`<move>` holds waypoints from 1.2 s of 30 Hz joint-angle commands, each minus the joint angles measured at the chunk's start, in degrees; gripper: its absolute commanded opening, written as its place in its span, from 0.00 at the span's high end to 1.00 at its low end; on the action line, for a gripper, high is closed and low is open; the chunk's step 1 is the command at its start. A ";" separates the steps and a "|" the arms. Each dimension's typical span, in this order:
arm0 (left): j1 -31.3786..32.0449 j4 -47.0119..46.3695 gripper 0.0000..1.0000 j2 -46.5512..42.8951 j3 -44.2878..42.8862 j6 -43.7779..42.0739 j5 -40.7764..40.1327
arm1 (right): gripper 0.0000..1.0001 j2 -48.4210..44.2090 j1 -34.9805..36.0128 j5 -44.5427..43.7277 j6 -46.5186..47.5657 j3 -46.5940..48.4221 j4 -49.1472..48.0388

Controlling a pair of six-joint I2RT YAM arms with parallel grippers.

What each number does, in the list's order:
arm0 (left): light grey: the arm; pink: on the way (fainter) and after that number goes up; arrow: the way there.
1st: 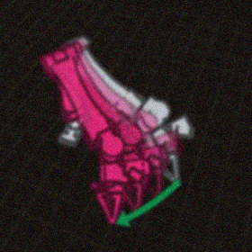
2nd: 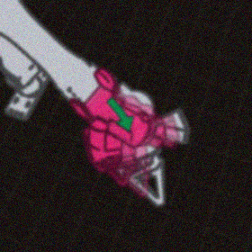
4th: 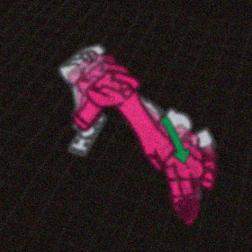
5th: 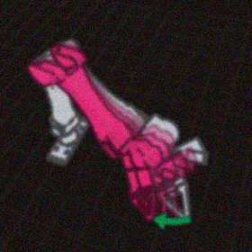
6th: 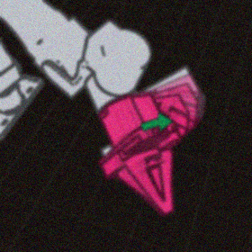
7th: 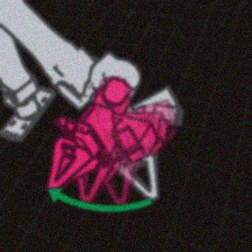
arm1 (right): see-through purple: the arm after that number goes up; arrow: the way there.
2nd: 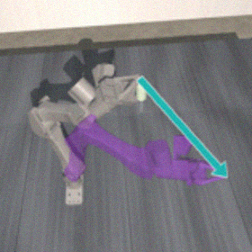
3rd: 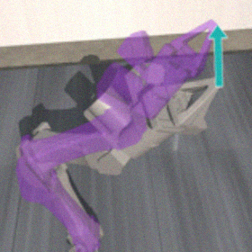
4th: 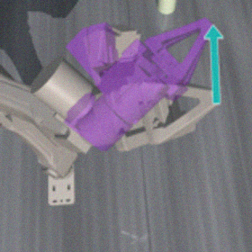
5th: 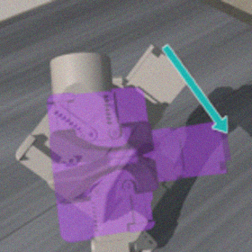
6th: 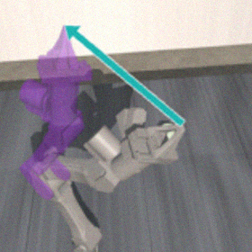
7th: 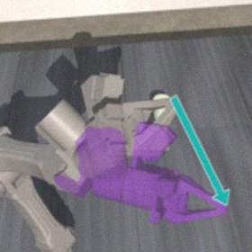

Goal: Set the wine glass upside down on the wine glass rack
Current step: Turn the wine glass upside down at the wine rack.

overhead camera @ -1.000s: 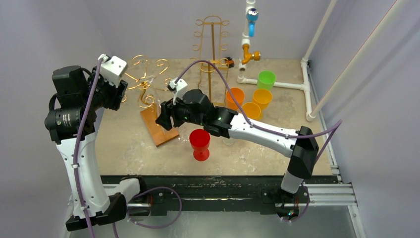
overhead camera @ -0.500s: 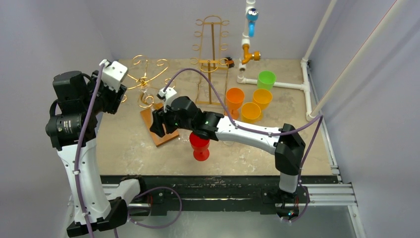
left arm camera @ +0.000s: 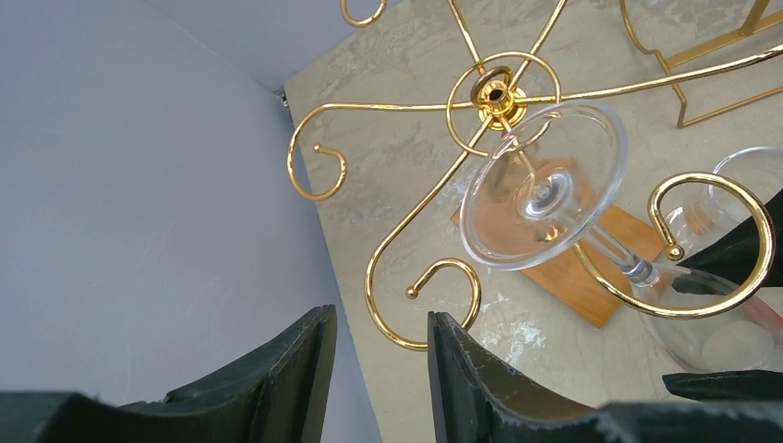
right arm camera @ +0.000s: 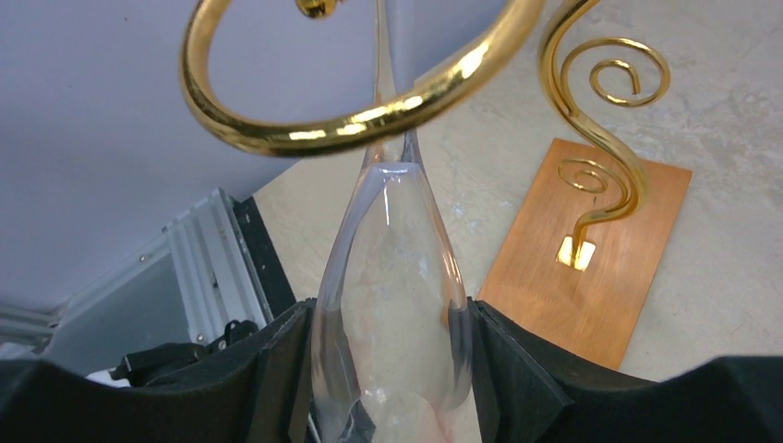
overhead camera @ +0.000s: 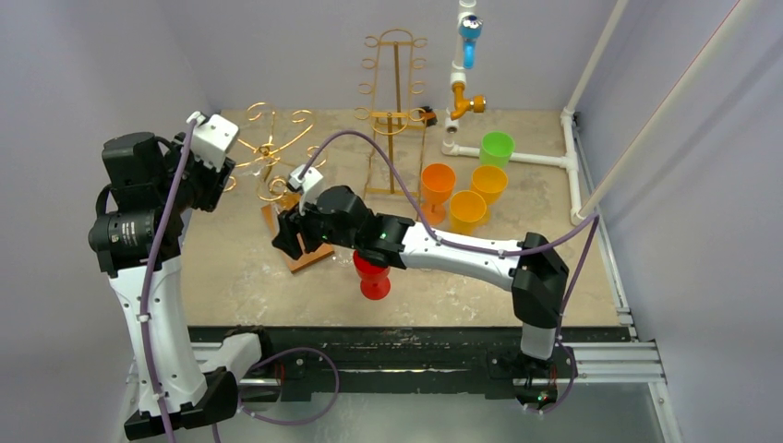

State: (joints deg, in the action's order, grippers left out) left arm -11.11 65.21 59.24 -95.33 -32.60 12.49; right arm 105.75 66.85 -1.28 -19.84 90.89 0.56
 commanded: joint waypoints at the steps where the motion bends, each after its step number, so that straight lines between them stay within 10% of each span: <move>1: -0.04 1.53 0.56 -0.14 -0.04 5.50 -9.15 | 1.00 -3.24 0.40 -1.45 2.06 -3.73 -9.56; 11: -0.02 0.80 0.57 0.15 0.02 6.06 -9.83 | 1.00 -3.69 0.41 -1.72 3.34 -17.67 -35.33; 36: -0.02 -0.34 0.57 0.02 1.42 5.78 -10.33 | 1.00 0.94 1.79 -8.28 10.44 -23.13 -55.75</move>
State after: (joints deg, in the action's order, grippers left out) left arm -11.11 63.29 59.61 -94.00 -32.16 11.46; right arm 107.07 68.42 -6.81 -8.14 68.51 -46.22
